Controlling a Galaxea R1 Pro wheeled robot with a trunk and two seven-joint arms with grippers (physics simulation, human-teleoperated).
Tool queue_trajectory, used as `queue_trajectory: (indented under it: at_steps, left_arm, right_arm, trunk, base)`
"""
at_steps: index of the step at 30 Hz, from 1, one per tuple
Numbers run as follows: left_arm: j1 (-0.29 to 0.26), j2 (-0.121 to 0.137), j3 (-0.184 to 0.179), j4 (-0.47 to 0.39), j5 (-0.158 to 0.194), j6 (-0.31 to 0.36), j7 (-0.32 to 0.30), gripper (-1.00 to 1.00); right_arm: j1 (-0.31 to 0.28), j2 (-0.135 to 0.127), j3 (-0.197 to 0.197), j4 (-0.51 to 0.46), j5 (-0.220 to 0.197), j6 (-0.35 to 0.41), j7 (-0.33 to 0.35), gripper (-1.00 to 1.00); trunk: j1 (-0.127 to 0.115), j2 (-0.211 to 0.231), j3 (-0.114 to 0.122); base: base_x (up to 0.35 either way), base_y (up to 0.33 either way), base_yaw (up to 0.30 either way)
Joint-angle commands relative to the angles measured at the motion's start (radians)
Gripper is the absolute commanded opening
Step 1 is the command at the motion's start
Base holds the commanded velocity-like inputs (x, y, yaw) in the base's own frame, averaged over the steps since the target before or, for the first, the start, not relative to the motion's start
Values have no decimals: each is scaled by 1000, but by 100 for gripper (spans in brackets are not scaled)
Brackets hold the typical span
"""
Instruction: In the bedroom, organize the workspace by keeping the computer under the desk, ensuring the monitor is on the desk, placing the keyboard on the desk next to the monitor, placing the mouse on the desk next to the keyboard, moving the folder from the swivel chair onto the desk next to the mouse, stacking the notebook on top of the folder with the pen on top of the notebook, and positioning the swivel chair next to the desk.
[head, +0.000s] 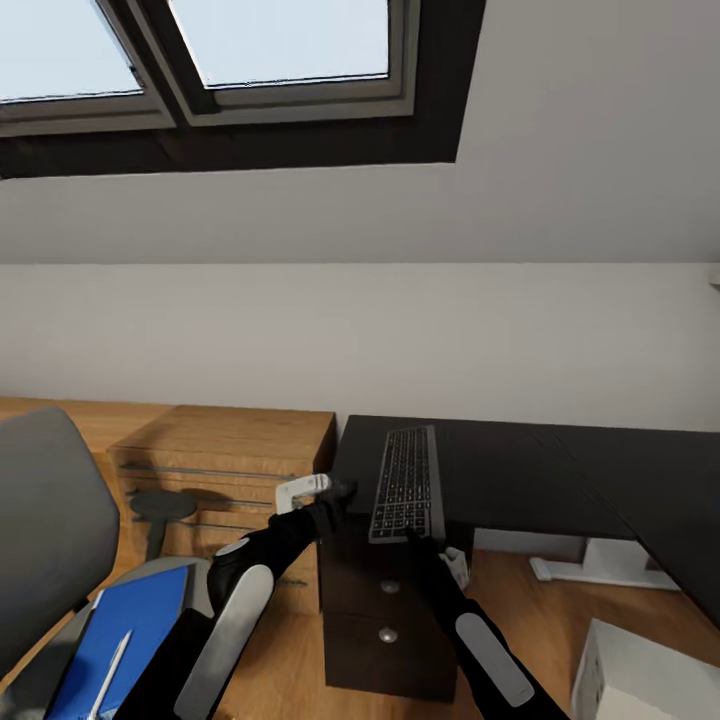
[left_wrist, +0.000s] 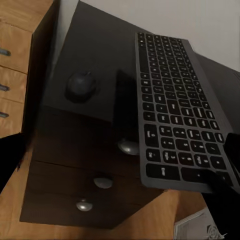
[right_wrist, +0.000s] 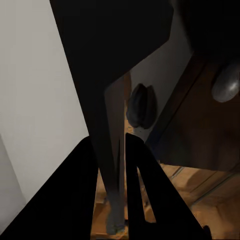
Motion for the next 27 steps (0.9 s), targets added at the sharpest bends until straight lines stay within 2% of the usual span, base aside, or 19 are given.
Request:
queue_trajectory:
  at_steps: [1,7,10,13,15,17,19,27]
  left_arm:
    - [-1,0,1,-1,11,1,10,100]
    - [-1,0,3,-1,12,1,10,100]
    - [-1,0,4,-1,12,1,10,100]
    - [-1,0,4,-1,12,1,10,100]
    - [-1,0,4,-1,12,1,10,100]
    - [-1,0,4,-1,13,1,10,100]
    - [-1,0,4,-1,13,1,10,100]
    - [-1,0,2,-2,14,1,9,100]
  right_arm:
    - [-1,-1,3,0,-12,-5,8,-100]
    - [-1,-2,-6,-1,-20,-6,13,-100]
    - [-1,-2,-10,-2,-42,-6,15,-100]
    - [-1,-5,-14,-1,-86,-7,15,-100]
    - [-1,-8,-20,-1,-137,-8,15,-100]
    - [-1,-9,-36,3,-182,-8,14,-100]
    - [-1,-10,-54,16,-205,-8,14,-100]
    - [-1,-10,-79,41,-220,-9,13,-100]
  trunk:
    - [0,-1,-1]
    - [0,-1,-1]
    - [0,-1,-1]
    - [0,-1,-1]
    - [0,-1,-1]
    - [0,-1,-1]
    - [0,-1,-1]
    - [0,-1,-1]
  base:
    - [-11,0,277]
    - [-3,0,135]
    - [0,0,16]
    - [0,0,4]
    - [0,0,2]
    - [0,0,0]
    - [0,0,0]
    - [0,0,0]
